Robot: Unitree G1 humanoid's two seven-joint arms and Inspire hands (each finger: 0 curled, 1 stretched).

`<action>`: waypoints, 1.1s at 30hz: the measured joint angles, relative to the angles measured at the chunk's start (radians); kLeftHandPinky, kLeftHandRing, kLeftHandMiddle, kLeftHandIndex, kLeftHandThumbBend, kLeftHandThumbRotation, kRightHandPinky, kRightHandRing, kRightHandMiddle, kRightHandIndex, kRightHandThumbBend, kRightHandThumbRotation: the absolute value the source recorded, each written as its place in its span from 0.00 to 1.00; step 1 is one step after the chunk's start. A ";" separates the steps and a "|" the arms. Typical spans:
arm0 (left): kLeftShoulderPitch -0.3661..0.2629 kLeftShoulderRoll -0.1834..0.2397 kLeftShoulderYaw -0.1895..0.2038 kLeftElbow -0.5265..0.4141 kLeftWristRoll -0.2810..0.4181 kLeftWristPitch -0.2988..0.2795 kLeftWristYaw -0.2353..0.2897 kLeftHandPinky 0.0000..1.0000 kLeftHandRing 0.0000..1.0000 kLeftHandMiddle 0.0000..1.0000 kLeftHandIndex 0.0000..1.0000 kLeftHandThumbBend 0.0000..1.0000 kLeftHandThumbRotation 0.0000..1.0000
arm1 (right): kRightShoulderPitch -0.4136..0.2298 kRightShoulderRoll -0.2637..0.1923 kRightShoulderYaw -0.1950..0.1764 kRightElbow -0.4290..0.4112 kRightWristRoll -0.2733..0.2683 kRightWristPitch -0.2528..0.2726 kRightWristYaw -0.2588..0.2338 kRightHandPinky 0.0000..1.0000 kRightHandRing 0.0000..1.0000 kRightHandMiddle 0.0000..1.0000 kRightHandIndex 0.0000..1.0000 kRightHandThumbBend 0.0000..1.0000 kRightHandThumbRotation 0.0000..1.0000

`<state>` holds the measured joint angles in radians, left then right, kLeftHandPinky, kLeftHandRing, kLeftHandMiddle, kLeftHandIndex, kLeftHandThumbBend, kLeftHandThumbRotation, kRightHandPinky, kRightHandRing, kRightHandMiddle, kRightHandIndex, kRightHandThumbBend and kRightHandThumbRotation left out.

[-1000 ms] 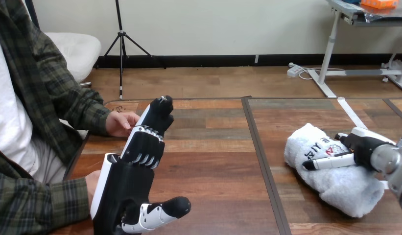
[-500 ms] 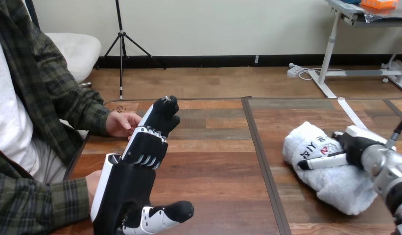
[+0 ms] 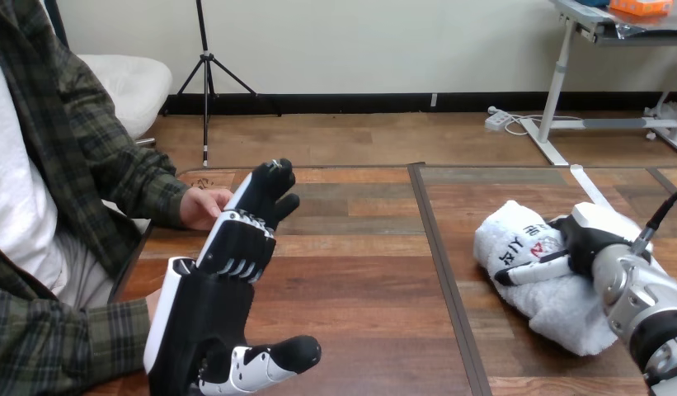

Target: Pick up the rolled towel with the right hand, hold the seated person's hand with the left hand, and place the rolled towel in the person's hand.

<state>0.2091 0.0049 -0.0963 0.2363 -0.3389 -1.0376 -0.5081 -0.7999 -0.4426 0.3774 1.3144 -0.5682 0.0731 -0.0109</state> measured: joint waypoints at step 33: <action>0.000 0.022 -0.002 -0.003 0.019 0.003 0.029 0.89 0.94 0.93 0.90 1.00 0.49 | 0.025 0.001 -0.093 -0.014 0.121 -0.119 0.016 0.45 0.54 0.56 0.41 0.90 0.00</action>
<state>0.2087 0.0270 -0.0981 0.2337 -0.3201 -1.0347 -0.4787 -0.7748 -0.4418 0.2839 1.3000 -0.4472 -0.0462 0.0051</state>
